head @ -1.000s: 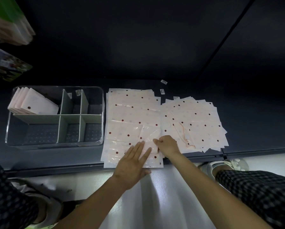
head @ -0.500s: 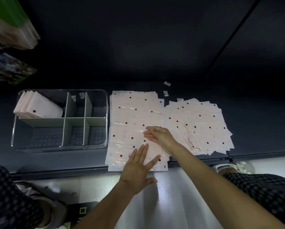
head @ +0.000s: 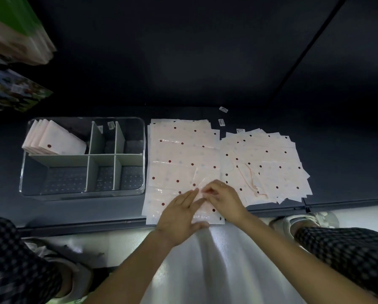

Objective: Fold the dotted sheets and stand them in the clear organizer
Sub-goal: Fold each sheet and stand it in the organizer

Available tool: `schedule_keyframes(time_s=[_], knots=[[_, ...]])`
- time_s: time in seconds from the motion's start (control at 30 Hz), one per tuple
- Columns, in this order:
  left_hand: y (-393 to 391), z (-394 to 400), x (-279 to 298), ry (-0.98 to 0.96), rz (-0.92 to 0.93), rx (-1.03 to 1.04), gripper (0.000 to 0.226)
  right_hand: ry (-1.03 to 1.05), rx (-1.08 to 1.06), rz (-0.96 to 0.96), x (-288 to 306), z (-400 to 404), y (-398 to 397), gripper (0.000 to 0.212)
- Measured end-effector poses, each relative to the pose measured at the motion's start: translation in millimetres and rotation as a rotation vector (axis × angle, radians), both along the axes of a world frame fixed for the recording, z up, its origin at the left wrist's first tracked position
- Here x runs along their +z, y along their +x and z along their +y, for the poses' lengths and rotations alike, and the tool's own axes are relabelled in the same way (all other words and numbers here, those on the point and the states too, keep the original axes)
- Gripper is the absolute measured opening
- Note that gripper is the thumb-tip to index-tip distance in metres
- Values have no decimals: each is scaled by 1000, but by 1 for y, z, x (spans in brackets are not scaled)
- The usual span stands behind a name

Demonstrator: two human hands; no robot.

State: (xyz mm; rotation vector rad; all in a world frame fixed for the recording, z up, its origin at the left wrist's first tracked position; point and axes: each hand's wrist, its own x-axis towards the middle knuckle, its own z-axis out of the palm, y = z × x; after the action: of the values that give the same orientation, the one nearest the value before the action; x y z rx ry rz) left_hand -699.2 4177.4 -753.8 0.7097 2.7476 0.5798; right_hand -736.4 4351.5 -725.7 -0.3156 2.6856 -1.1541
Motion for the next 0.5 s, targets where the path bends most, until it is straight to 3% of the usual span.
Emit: schedule_keyframes(time_s=[0.23, 0.33, 0.5], knots=[[-9, -30, 10, 71, 44, -10, 52, 220, 83, 175, -13, 15, 19, 21], [-9, -35, 11, 32, 49, -5, 50, 326, 173, 334, -8, 15, 19, 22], [-10, -34, 14, 33, 4, 44, 50, 636, 402, 530, 1, 12, 20, 47]])
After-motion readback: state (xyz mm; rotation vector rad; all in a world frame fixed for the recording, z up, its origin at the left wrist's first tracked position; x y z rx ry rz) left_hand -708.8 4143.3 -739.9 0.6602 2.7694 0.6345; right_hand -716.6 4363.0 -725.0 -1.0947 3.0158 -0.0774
